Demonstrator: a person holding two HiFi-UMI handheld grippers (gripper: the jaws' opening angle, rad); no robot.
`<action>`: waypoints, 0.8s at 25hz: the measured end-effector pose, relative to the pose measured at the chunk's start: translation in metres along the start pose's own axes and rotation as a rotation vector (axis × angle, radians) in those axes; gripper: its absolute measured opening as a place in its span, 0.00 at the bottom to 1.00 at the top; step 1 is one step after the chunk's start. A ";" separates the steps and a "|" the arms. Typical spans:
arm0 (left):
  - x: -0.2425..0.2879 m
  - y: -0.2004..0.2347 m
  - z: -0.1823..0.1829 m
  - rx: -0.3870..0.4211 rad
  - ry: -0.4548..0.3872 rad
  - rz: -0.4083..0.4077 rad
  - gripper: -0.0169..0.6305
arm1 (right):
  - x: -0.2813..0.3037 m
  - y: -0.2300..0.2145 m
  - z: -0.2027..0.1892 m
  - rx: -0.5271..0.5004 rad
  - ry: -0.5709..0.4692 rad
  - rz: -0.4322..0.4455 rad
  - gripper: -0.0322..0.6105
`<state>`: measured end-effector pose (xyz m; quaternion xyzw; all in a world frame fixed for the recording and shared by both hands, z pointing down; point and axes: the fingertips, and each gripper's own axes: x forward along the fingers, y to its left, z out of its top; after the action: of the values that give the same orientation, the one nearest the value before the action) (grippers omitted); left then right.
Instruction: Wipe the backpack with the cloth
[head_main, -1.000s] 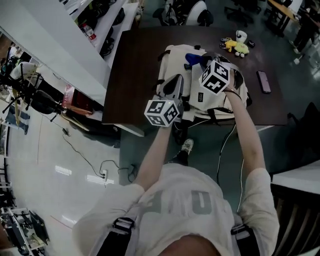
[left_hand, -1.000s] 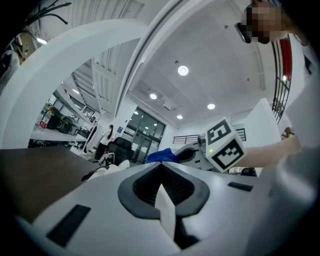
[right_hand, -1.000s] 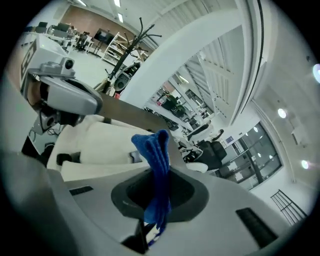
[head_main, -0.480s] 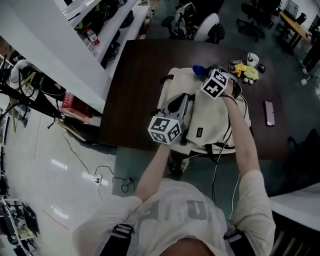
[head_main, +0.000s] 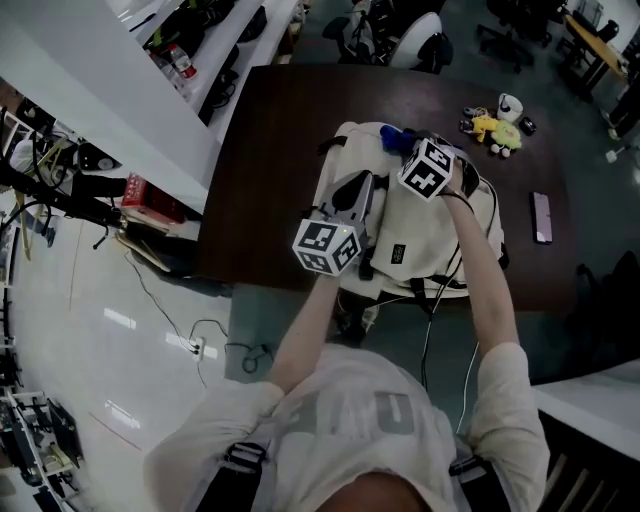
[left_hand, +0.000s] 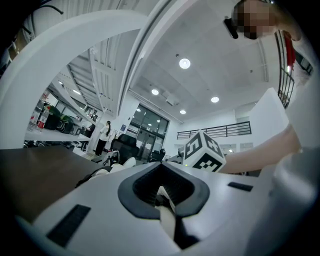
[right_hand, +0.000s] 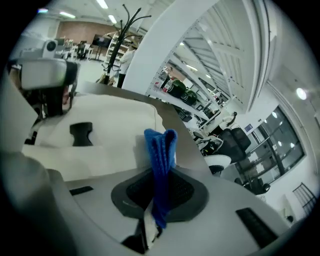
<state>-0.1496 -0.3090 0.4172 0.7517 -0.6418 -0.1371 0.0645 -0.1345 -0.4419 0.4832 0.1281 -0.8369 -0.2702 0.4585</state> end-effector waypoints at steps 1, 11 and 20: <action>-0.001 -0.002 0.000 0.005 0.000 -0.002 0.03 | -0.005 0.006 0.000 0.029 -0.009 -0.009 0.11; -0.045 -0.027 -0.006 -0.024 0.009 -0.028 0.03 | -0.054 0.075 -0.005 -0.079 0.062 -0.096 0.11; -0.107 -0.049 -0.006 -0.038 0.001 -0.040 0.03 | -0.094 0.152 -0.009 -0.081 0.099 -0.077 0.11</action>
<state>-0.1159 -0.1960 0.4226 0.7631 -0.6239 -0.1502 0.0762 -0.0704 -0.2768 0.5081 0.1549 -0.7959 -0.3149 0.4934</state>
